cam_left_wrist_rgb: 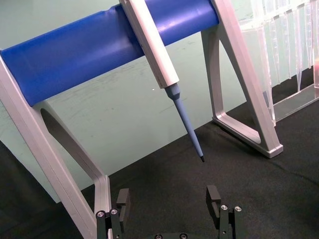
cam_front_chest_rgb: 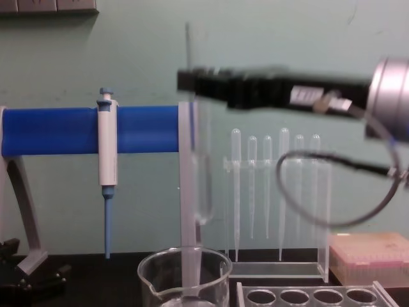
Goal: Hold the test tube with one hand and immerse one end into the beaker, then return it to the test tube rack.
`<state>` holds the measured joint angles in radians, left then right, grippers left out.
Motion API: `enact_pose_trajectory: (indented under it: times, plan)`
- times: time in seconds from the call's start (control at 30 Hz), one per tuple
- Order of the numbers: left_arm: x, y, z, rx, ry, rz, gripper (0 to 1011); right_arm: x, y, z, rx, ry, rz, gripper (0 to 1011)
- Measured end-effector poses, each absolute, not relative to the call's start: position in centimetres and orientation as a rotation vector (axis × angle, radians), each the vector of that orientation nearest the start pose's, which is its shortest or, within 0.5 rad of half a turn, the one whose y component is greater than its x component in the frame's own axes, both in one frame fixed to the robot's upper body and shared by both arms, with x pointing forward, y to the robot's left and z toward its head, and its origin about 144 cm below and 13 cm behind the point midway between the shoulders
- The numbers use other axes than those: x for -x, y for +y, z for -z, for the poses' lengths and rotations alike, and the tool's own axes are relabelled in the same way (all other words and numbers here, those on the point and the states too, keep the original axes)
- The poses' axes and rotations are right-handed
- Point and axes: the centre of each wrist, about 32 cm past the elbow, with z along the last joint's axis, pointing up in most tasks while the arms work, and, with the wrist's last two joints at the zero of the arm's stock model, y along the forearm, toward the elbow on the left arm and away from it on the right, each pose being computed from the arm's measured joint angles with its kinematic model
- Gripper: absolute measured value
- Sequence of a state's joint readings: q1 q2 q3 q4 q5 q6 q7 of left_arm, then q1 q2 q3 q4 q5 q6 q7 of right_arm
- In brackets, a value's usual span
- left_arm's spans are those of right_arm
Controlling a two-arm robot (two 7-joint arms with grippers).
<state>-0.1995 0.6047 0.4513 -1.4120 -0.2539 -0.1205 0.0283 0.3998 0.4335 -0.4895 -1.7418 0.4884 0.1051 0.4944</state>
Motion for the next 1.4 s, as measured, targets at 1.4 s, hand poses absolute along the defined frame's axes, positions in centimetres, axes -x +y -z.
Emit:
enact_pose_trajectory:
  times: [1.4]
  plan:
    - [-48.9,31.0,-114.0,-0.304,-0.285,-1.248,1000,-48.8,-24.0,-123.8,0.110,-0.131,0.707,226]
